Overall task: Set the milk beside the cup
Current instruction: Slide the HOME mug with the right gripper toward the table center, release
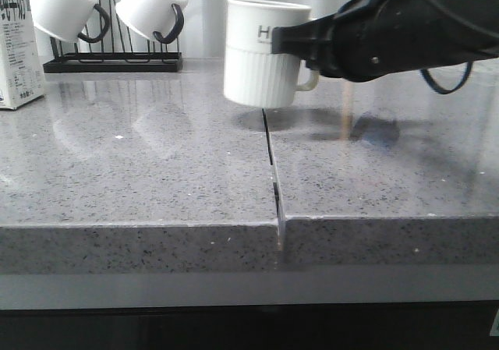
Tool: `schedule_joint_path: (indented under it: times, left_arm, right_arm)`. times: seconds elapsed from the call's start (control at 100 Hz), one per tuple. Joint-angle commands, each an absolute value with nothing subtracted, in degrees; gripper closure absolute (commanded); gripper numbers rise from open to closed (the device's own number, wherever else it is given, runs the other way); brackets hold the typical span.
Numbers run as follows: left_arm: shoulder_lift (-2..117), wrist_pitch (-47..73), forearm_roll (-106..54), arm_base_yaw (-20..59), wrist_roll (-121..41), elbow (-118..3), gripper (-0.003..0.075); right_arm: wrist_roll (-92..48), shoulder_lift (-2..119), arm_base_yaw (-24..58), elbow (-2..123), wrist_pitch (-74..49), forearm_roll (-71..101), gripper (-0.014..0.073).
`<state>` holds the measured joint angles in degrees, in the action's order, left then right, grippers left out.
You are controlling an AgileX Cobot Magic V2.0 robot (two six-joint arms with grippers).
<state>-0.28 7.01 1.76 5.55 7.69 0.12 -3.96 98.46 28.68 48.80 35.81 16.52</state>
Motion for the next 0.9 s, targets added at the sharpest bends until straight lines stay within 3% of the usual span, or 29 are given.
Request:
schedule_joint_path:
  times: [0.0,0.08,0.23,0.32,0.69,0.76,0.89]
  left_arm:
    - [-2.15,2.31,1.31,5.58,7.87,2.5,0.0741]
    - [-2.15,2.31,1.31,5.58,7.87,2.5,0.0741]
    - [-2.15,2.31,1.31,5.58,7.87,2.5,0.0741]
    - [-2.15,2.31,1.31,5.58,7.87,2.5,0.0741]
    - [-2.15,2.31,1.31,5.58,7.87,2.5,0.0741]
    - [-2.15,2.31,1.31,5.58,7.87,2.5,0.0741]
    - [-2.15,2.31,1.31,5.58,7.87,2.5,0.0741]
  right_arm:
    - [-4.21,96.9,28.94,51.08,41.43,16.4,0.0656]
    - [-4.21,96.9,28.94,51.08,40.3,16.4,0.059]
    - [-4.21,96.9,28.94,50.89,39.14,16.4,0.0344]
    - [-4.21,96.74,28.94,50.51,39.41,16.4,0.0282]
    - [-4.38,83.87,28.86,35.59,42.67,16.41,0.0293]
    - [-5.14,79.47,28.86,33.53,38.08,16.41,0.0365]
    - [-5.76,70.4,28.79,32.42,25.0,8.58,0.0613]
